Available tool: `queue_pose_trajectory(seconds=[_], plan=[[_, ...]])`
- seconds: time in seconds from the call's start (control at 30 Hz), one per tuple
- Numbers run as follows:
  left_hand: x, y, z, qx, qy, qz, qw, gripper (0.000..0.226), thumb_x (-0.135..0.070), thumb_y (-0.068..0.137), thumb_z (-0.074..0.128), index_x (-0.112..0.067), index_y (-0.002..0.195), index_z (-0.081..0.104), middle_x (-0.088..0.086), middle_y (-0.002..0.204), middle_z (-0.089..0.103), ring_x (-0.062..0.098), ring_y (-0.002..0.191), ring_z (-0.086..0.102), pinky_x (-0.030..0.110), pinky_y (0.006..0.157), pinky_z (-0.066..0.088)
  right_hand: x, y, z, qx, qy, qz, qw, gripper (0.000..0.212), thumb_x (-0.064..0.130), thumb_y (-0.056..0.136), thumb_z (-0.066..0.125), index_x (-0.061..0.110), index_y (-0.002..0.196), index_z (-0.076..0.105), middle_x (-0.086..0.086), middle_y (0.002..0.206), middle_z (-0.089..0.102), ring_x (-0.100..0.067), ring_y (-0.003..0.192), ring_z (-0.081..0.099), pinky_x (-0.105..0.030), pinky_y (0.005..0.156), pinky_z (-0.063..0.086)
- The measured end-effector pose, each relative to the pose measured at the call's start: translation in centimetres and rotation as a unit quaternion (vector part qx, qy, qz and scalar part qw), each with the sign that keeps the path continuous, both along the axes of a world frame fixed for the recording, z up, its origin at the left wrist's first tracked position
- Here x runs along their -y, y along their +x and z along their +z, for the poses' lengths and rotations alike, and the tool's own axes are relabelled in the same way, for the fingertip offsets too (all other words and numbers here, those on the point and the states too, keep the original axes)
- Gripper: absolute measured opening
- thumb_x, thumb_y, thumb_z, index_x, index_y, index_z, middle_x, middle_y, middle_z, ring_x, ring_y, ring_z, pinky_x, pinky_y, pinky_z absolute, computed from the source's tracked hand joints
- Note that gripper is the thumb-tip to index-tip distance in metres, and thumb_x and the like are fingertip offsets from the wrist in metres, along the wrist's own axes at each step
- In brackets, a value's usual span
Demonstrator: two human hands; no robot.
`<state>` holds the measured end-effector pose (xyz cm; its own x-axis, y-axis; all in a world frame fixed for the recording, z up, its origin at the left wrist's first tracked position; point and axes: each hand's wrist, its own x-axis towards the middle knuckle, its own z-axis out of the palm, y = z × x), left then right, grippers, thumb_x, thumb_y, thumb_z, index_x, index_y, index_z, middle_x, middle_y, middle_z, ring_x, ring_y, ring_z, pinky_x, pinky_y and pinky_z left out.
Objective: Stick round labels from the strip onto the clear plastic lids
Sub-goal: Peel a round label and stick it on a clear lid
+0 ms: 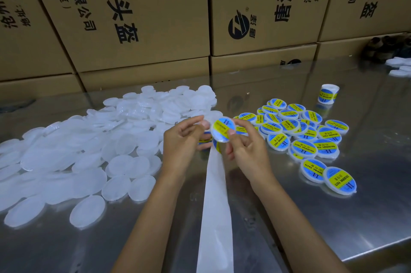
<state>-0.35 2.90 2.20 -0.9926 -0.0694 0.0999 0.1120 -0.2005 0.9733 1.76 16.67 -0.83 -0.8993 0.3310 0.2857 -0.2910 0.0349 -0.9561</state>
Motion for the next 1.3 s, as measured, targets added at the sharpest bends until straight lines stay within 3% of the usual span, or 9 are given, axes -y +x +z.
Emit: queue_pose_trajectory(seconds=[0.13, 0.27, 0.5, 0.7, 0.83, 0.93, 1.07, 1.2, 1.3], plan=[[1.6, -1.4, -0.8, 0.009, -0.074, 0.119, 0.99, 0.021, -0.004, 0.096, 0.058, -0.016, 0.103, 0.073, 0.006, 0.102, 0.075, 0.023, 0.091, 0.073, 0.025, 0.062, 0.058, -2.1, -1.1, -0.6, 0.061, -0.039, -0.134, 0.988, 0.02, 0.015, 0.097, 0.056, 0.014, 0.117, 0.059, 0.006, 0.046, 0.059, -0.008, 0.047, 0.054, -0.031, 0.063, 0.05], [1.7, -2.0, -2.0, 0.018, -0.263, 0.122, 0.957, 0.034, -0.006, 0.095, 0.054, -0.024, 0.121, 0.066, 0.001, 0.126, 0.066, 0.02, 0.112, 0.062, 0.039, 0.097, 0.054, -3.9, -1.5, -1.2, 0.109, 0.021, -0.207, 0.972, 0.038, 0.021, 0.095, 0.056, 0.016, 0.132, 0.055, 0.006, 0.062, 0.068, 0.008, 0.069, 0.061, -0.017, 0.069, 0.043], [0.6, -2.5, -4.0, -0.044, -0.34, 0.024, 0.939, 0.055, -0.003, 0.096, 0.053, -0.023, 0.146, 0.046, -0.005, 0.13, 0.052, -0.026, 0.08, 0.051, -0.006, 0.065, 0.036, -3.4, -1.0, -1.1, 0.109, 0.102, -0.213, 0.966, 0.055, 0.019, 0.094, 0.057, 0.019, 0.146, 0.039, 0.011, 0.072, 0.064, -0.004, 0.073, 0.053, -0.027, 0.071, 0.033], [0.0, -3.2, -4.7, -0.048, -0.323, -0.07, 0.942, 0.066, 0.005, 0.094, 0.044, -0.028, 0.15, 0.038, -0.028, 0.112, 0.065, -0.003, 0.106, 0.062, 0.003, 0.082, 0.042, -0.4, -0.3, -0.8, 0.028, 0.221, -0.041, 0.974, 0.045, 0.004, 0.094, 0.051, 0.014, 0.138, 0.054, 0.002, 0.127, 0.063, -0.014, 0.119, 0.056, -0.029, 0.103, 0.043], [0.5, -3.8, -5.0, -0.053, -0.294, -0.068, 0.952, 0.066, 0.013, 0.09, 0.04, -0.035, 0.135, 0.04, -0.05, 0.099, 0.058, 0.001, 0.107, 0.066, 0.022, 0.094, 0.051, 0.1, -0.3, -0.8, 0.0, 0.288, -0.036, 0.957, 0.031, 0.004, 0.092, 0.057, 0.01, 0.12, 0.067, -0.003, 0.118, 0.062, -0.02, 0.111, 0.056, -0.031, 0.096, 0.044], [0.5, -3.5, -4.5, -0.039, -0.281, -0.057, 0.957, 0.057, 0.011, 0.089, 0.044, -0.031, 0.127, 0.046, -0.035, 0.102, 0.065, 0.017, 0.111, 0.066, 0.036, 0.1, 0.051, 0.3, -0.1, -0.9, 0.002, 0.308, -0.011, 0.951, 0.04, 0.003, 0.089, 0.055, 0.016, 0.125, 0.066, 0.0, 0.108, 0.06, -0.019, 0.103, 0.053, -0.027, 0.089, 0.043], [0.7, -2.8, -3.5, -0.059, -0.355, 0.07, 0.93, 0.036, 0.005, 0.085, 0.052, -0.021, 0.108, 0.059, 0.001, 0.119, 0.058, 0.018, 0.108, 0.06, 0.009, 0.08, 0.042, 0.4, -0.1, -1.3, -0.007, 0.337, 0.013, 0.941, 0.045, 0.004, 0.089, 0.056, 0.021, 0.129, 0.065, 0.006, 0.096, 0.052, -0.015, 0.096, 0.05, -0.018, 0.085, 0.037], [2.7, -2.7, -2.9, -0.029, -0.546, 0.168, 0.82, 0.033, -0.004, 0.089, 0.054, -0.011, 0.12, 0.064, 0.013, 0.128, 0.055, 0.032, 0.123, 0.045, 0.039, 0.098, 0.036, 0.3, -0.2, -1.6, 0.009, 0.365, 0.028, 0.931, 0.041, 0.007, 0.09, 0.057, 0.023, 0.127, 0.067, 0.004, 0.105, 0.053, -0.012, 0.101, 0.049, -0.023, 0.091, 0.041], [3.3, -2.3, -3.0, 0.018, -0.563, 0.133, 0.816, 0.029, -0.001, 0.095, 0.045, 0.006, 0.117, 0.062, 0.023, 0.13, 0.05, 0.038, 0.123, 0.039, 0.039, 0.098, 0.034, 0.4, 0.0, -1.7, 0.006, 0.399, 0.035, 0.916, 0.037, 0.008, 0.093, 0.055, 0.025, 0.122, 0.07, 0.002, 0.112, 0.056, -0.015, 0.104, 0.049, -0.032, 0.094, 0.042]])
